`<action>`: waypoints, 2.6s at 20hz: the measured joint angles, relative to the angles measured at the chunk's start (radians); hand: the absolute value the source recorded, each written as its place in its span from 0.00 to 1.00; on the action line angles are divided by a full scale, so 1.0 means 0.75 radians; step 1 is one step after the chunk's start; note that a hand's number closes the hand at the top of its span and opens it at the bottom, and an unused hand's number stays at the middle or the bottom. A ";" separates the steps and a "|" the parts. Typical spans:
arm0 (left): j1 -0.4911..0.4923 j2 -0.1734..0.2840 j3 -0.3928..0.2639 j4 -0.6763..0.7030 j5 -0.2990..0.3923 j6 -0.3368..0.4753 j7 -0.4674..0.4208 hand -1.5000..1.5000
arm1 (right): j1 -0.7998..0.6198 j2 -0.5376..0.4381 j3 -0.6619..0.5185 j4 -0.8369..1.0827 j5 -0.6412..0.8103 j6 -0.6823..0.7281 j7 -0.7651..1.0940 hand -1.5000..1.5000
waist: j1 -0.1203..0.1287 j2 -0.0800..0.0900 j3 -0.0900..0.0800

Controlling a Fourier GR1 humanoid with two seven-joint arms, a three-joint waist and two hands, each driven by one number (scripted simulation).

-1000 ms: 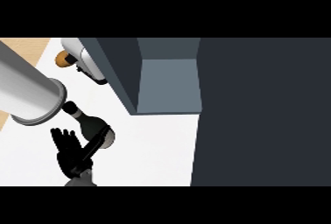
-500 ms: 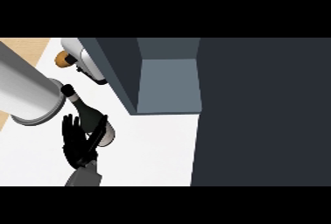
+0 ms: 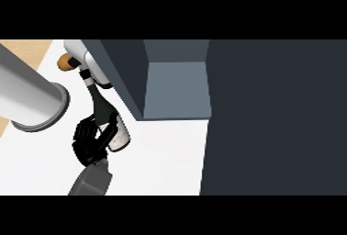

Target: Pick up the wine, place it into the cabinet and close the cabinet

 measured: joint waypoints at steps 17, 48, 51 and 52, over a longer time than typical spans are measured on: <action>0.353 0.282 -0.445 -0.392 -0.235 -0.722 0.073 1.00 | 0.012 0.015 0.008 0.018 0.008 -0.012 -0.036 0.00 | 0.019 -0.009 0.002; -0.149 0.014 -0.646 -0.809 -0.550 0.042 0.870 1.00 | -0.024 0.044 -0.086 0.017 -0.015 0.043 0.008 0.00 | 0.001 0.001 0.001; -0.216 0.001 -0.668 -0.711 -0.537 0.095 0.844 1.00 | -0.036 0.040 -0.113 0.017 -0.020 0.054 0.024 0.00 | -0.004 0.002 0.001; -0.241 -0.002 -0.671 -0.674 -0.530 0.110 0.832 1.00 | -0.047 0.041 -0.121 0.017 -0.021 0.052 0.035 0.00 | -0.005 0.003 0.001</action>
